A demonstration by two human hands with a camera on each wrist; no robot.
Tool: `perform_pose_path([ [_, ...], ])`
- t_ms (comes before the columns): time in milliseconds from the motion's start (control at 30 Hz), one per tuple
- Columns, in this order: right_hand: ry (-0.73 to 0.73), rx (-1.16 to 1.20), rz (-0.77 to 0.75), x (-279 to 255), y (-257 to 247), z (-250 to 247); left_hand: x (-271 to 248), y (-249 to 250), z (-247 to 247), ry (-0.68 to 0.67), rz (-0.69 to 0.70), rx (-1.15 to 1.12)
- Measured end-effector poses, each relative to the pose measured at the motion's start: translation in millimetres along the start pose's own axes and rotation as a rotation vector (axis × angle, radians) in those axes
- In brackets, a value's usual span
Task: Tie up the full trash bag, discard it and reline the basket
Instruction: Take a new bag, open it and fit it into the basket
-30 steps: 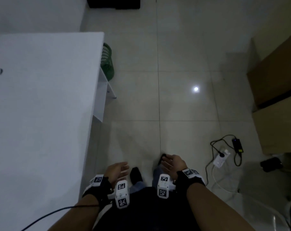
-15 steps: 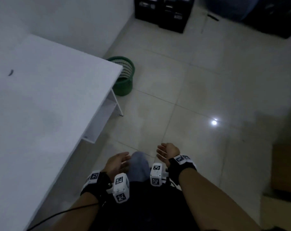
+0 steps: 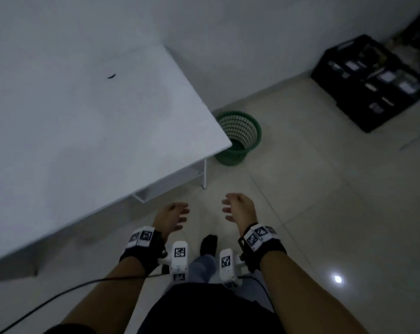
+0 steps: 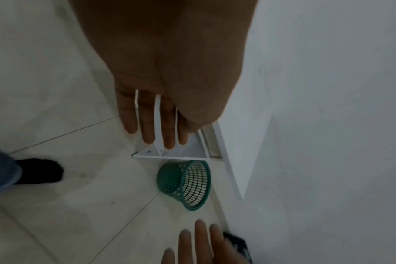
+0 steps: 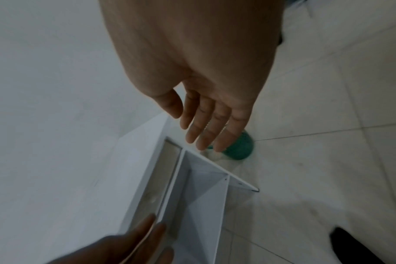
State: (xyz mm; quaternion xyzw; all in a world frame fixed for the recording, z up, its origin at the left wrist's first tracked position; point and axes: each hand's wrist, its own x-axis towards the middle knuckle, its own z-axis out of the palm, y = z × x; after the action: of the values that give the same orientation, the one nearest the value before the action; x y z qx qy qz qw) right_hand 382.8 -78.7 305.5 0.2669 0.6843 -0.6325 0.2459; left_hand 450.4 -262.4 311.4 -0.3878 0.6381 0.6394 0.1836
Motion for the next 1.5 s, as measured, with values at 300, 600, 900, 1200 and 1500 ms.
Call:
perform_pose_path([
  [300, -0.34, -0.657, -0.864, 59, -71, 62, 16, 43, -9, 0.366, 0.374, 0.23],
  [600, -0.186, -0.82, -1.726, 159, -2, 102, 111, -19, -37, 0.98, 0.81, 0.803],
  [900, 0.112, -0.351, -2.143, 212, 19, 138, 155, -38, -30, 1.358, 1.077, 0.756],
  [1200, 0.077, -0.217, -2.184, 216, 22, 136, 141, -44, -52, 1.158, 1.08, 0.872],
  [1500, -0.233, -0.377, -1.615, 207, 93, 171, 136, -50, -60, 1.248, 0.919, 0.896],
])
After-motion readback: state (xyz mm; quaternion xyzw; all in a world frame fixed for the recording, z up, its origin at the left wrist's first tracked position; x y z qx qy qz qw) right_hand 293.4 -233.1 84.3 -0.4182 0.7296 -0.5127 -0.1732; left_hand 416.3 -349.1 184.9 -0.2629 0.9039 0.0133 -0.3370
